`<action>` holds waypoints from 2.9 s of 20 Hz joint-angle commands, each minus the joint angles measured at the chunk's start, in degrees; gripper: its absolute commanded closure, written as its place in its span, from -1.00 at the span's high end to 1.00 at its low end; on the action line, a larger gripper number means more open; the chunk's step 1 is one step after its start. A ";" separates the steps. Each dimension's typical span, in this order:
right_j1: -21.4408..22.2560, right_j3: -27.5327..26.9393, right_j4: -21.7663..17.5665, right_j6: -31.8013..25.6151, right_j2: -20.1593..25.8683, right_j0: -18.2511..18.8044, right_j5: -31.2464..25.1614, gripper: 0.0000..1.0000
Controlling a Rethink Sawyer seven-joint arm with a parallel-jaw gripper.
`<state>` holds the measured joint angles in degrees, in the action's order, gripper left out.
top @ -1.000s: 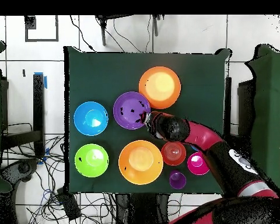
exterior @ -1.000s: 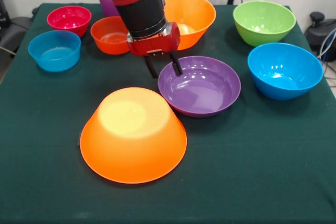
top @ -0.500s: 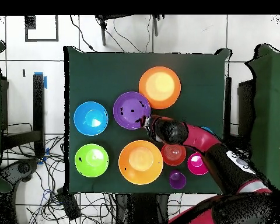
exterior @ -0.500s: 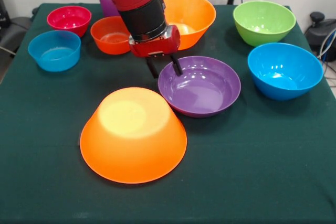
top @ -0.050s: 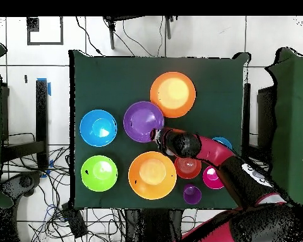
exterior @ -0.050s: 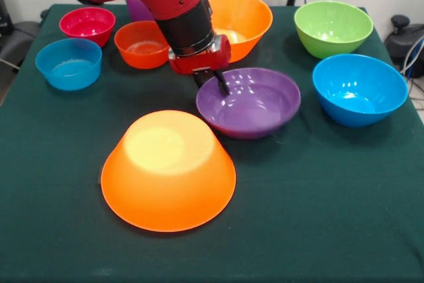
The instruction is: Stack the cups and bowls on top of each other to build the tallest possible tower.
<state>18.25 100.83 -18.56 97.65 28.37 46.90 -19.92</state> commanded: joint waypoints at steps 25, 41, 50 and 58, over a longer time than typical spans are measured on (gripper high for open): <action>11.17 3.15 6.11 2.34 8.85 4.50 -11.01 -1.00; 12.57 3.63 6.41 0.03 7.80 3.38 -12.41 1.00; 8.26 5.87 2.52 -1.38 5.56 5.30 -7.63 1.00; 6.35 5.64 -0.54 -1.87 8.28 7.34 -2.02 1.00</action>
<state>27.97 103.38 -13.64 97.64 36.20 53.79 -27.83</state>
